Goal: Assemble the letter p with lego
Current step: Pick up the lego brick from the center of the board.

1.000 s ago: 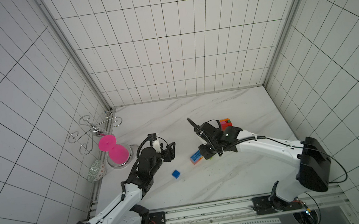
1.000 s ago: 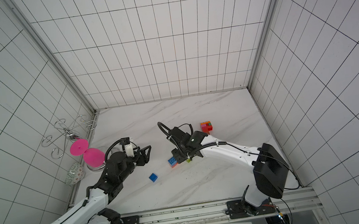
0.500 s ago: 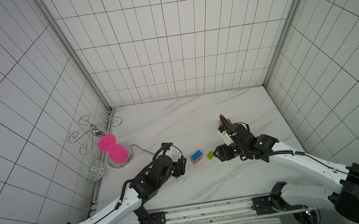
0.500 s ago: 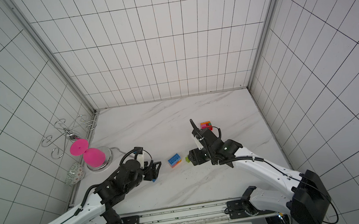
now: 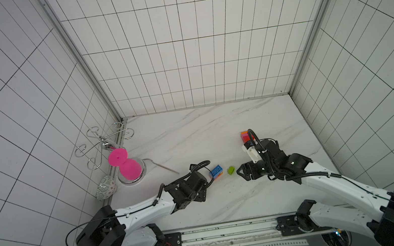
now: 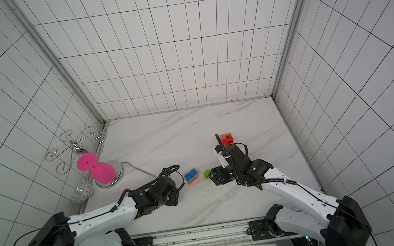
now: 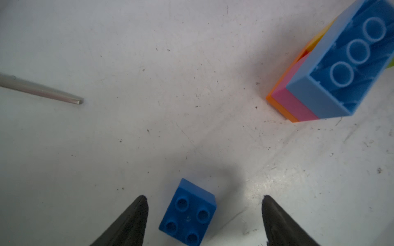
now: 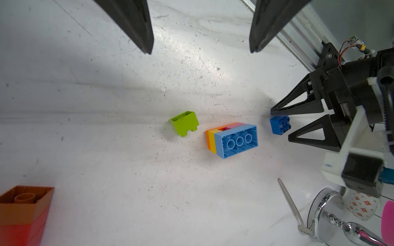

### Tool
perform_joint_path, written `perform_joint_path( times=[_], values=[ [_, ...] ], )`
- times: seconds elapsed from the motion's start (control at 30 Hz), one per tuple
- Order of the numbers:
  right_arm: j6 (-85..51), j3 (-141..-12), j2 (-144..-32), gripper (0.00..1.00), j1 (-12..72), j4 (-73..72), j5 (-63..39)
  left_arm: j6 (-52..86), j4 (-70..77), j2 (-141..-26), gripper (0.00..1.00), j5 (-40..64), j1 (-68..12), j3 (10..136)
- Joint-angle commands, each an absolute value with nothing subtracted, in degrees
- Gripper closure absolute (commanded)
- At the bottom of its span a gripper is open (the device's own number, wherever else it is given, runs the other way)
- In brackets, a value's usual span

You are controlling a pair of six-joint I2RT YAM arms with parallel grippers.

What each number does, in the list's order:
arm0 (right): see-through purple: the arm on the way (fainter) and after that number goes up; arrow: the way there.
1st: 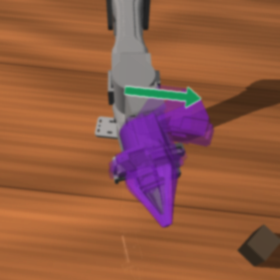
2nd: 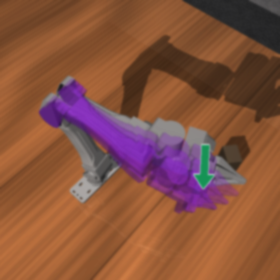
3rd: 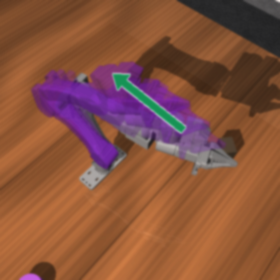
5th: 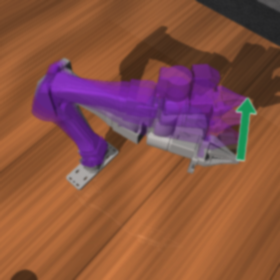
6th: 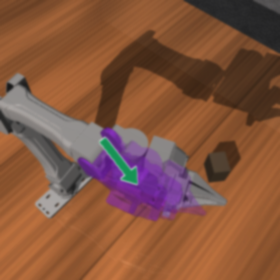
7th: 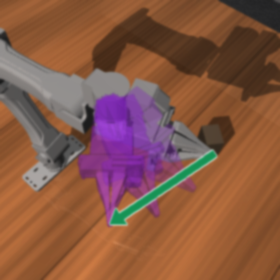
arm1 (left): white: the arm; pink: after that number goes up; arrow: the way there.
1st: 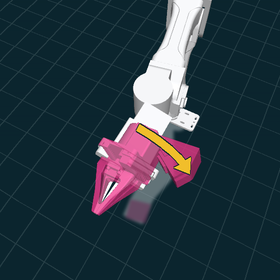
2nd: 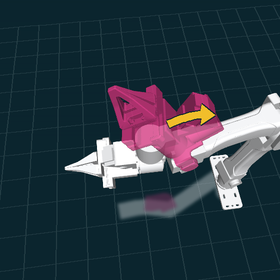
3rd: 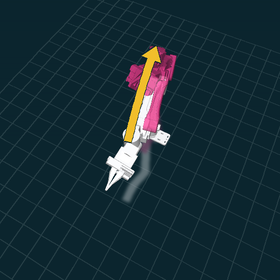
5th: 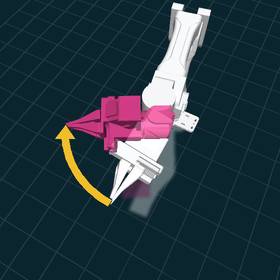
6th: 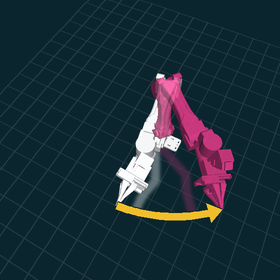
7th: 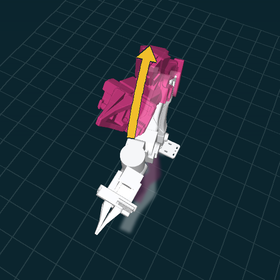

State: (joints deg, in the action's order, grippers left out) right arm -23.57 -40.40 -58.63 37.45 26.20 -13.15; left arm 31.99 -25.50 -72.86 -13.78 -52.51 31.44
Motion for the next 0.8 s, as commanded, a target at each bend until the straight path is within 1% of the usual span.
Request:
perform_joint_path(
  times=[0.0, 0.1, 0.27, 0.4, 0.6, 0.7, 0.77],
  values=[
    [-24.1, -38.4, -57.2, 0.25, 36.7, 25.9, -14.0, 32.0, -24.3, -74.4, 0.25, -11.2, -52.9, 32.8],
    [-24.2, -38.0, -57.0, 0.25, 36.4, 25.9, -14.0, 33.1, -23.8, -74.6, 0.27, -9.8, -54.1, 32.5],
    [-24.1, -38.0, -57.1, 0.25, 36.2, 25.7, -14.1, 35.1, -24.1, -74.5, 0.33, -10.3, -56.6, 32.4],
    [-24.2, -38.0, -57.2, 0.26, 36.2, 25.5, -14.3, 35.6, -24.1, -75.1, 0.42, -12.0, -56.8, 31.9],
    [-24.4, -37.6, -57.3, 0.26, 36.2, 24.9, -14.6, 35.5, -24.3, -76.6, 0.42, -15.9, -56.6, 32.6],
    [-24.5, -37.4, -57.1, 0.26, 36.2, 24.7, -14.7, 35.3, -23.8, -77.4, 0.42, -16.2, -55.8, 32.8],
    [-24.6, -37.3, -57.0, 0.25, 36.2, 24.7, -14.8, 34.9, -22.9, -78.1, 0.47, -15.4, -55.1, 32.7]
  ],
)
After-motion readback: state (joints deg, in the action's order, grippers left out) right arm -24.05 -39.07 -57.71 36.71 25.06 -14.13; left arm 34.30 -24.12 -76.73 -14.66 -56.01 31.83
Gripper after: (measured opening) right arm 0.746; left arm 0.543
